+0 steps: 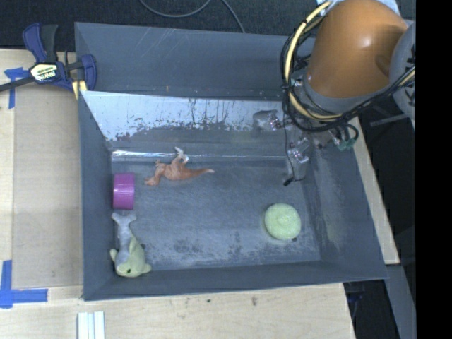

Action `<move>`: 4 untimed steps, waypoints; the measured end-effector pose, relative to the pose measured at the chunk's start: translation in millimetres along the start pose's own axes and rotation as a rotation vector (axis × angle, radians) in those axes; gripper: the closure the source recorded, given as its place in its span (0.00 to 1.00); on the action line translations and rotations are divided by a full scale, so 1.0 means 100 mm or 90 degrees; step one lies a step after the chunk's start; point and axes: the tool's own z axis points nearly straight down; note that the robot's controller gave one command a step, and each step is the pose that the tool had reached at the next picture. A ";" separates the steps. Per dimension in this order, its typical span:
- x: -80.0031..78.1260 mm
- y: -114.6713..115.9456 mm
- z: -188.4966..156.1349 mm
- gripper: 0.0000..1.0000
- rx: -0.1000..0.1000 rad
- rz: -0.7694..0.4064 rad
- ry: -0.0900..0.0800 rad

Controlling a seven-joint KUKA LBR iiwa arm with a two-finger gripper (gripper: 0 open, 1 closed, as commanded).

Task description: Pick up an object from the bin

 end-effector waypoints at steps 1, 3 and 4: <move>0.00 -0.13 0.14 0.00 0.005 0.053 -0.011; 0.37 0.16 1.22 0.00 0.001 0.005 -0.004; 0.80 -0.28 1.45 0.00 0.000 0.009 -0.001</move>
Offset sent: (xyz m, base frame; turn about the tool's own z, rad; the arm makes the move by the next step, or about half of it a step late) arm -0.0527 0.0179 -0.0813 -0.0268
